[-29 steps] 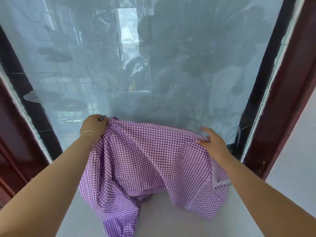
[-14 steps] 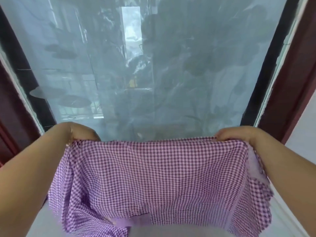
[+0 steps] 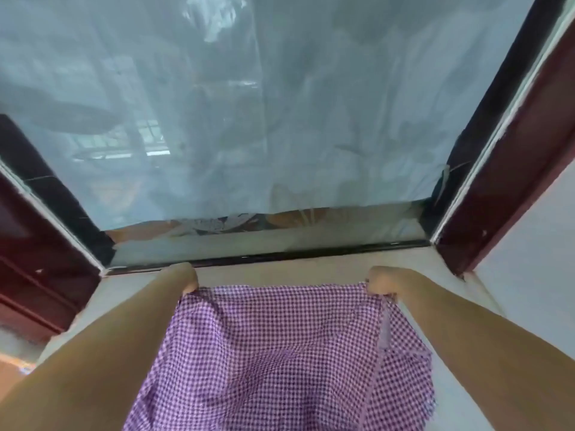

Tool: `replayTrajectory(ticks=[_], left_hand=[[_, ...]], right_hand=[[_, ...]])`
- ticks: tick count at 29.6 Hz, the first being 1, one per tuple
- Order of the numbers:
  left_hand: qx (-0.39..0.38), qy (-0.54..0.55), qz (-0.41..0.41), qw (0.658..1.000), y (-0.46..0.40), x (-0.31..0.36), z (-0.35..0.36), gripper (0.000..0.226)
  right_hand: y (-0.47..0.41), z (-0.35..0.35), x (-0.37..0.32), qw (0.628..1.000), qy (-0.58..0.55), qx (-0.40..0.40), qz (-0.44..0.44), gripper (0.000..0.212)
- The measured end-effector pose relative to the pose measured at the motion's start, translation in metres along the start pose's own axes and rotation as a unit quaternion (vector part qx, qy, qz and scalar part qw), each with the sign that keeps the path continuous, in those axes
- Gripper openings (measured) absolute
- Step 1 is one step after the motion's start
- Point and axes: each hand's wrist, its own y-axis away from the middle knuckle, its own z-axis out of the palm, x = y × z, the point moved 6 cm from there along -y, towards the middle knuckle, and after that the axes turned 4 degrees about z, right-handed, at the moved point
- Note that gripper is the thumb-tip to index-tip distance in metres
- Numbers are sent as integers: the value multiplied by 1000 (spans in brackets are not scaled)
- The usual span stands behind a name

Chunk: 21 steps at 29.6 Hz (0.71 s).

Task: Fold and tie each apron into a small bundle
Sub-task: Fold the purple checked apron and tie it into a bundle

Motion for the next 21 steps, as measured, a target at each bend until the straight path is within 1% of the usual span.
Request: replayTrajectory(ticks=[2, 3, 6, 10, 12, 14, 16, 18, 21], left_hand=[[54, 37, -16, 998, 9, 10, 1, 34], [102, 81, -16, 991, 5, 12, -2, 32], [121, 124, -32, 984, -12, 21, 13, 34], [116, 109, -38, 986, -43, 32, 30, 29], [104, 90, -36, 990, -56, 36, 36, 29], [85, 61, -32, 994, -73, 42, 40, 29], [55, 44, -34, 997, -84, 44, 49, 30], [20, 34, -42, 998, -113, 53, 58, 33], [-1, 46, -63, 997, -127, 57, 67, 32]], right_hand=[[-22, 15, -1, 998, -34, 58, -8, 33], [-28, 16, 0, 996, -48, 81, -10, 32], [-50, 31, 8, 991, -83, 110, 5, 26], [-86, 49, 17, 990, -114, 80, 15, 22], [-99, 55, 19, 992, -104, 66, 12, 22], [-117, 61, 20, 996, -79, 30, 15, 21], [-126, 71, 18, 998, -46, -28, 24, 18], [-152, 69, 22, 997, 12, -59, 57, 14], [-166, 52, 20, 989, 113, -5, 95, 22]])
